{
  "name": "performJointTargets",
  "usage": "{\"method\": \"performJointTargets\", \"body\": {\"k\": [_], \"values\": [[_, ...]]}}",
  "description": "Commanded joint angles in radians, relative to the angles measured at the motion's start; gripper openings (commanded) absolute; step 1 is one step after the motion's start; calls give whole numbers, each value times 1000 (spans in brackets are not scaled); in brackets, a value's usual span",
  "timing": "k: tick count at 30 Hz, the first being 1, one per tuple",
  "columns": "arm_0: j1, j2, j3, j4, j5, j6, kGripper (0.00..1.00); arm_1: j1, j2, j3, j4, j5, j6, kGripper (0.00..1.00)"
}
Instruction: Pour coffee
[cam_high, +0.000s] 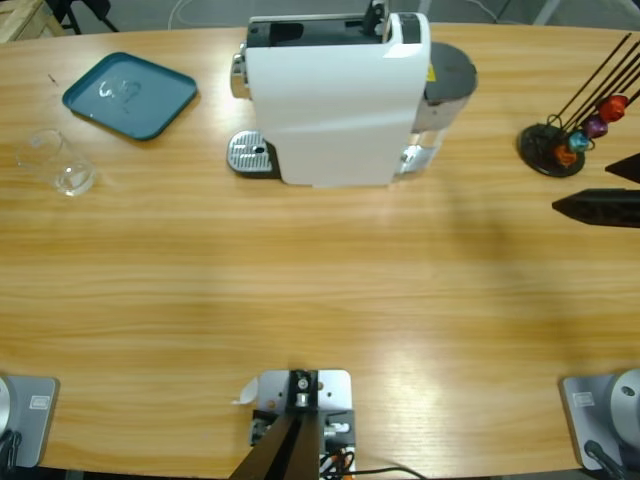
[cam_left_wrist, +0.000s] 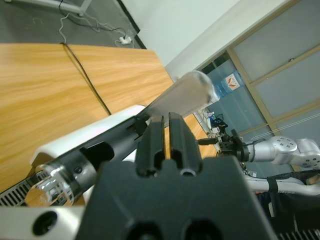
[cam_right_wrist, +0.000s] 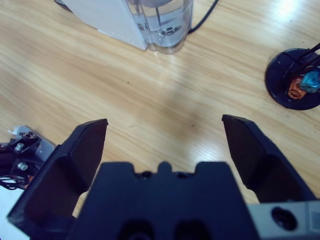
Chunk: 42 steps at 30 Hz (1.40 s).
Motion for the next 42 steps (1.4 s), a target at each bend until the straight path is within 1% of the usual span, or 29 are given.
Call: {"method": "performJointTargets", "body": {"k": [1,2,3,4,5,6,8,11,14,19,24,26,29,30,31,33,34,35,37,39,40,42], "values": [[-43,-26,32,30,34,292,988,6,43,0,-9,-53,31,1000],[-46,-40,53,46,72,361,997,1,60,0,-16,-77,42,1000],[-57,-59,65,104,139,435,998,-10,80,2,-28,-94,46,1000],[-79,-77,69,186,231,550,999,-23,96,8,-43,-110,47,1000],[-94,-91,78,254,282,705,993,-38,107,18,-60,-135,47,1000],[-96,-106,93,313,289,834,996,-50,109,30,-75,-160,47,1000],[-95,-145,147,378,314,942,1000,-81,102,54,-102,-207,48,1000],[-87,-211,265,408,335,1020,1000,-127,103,82,-153,-259,65,1000],[-87,-264,353,408,347,1022,1000,-170,106,111,-235,-294,112,1000],[-87,-352,429,408,374,985,1000,-236,153,175,-406,-306,122,988],[-87,-391,440,427,379,957,1000,-302,275,258,-583,-297,128,976],[-87,-400,436,434,379,941,1000,-343,302,267,-617,-289,128,939],[-87,-408,429,444,379,932,1000,-386,341,271,-675,-248,126,934],[-87,-408,427,448,379,931,1000,-387,352,271,-690,-238,125,912],[-87,-407,423,452,379,930,1000,-387,360,272,-701,-229,124,861],[-87,-401,418,453,379,923,1000,-387,366,272,-714,-220,124,840],[-87,-399,416,453,379,922,1000,-387,367,272,-718,-216,123,812],[-87,-393,414,453,379,921,1000,-387,368,272,-721,-210,118,741],[-87,-381,413,451,378,917,1000,-387,369,272,-722,-204,113,704],[-87,-373,411,451,377,916,1000,-387,362,272,-722,-207,113,618],[-87,-370,411,450,375,915,1000,-387,355,271,-722,-208,113,601],[-89,-362,414,449,373,912,1000,-387,334,266,-722,-210,113,600]]}}
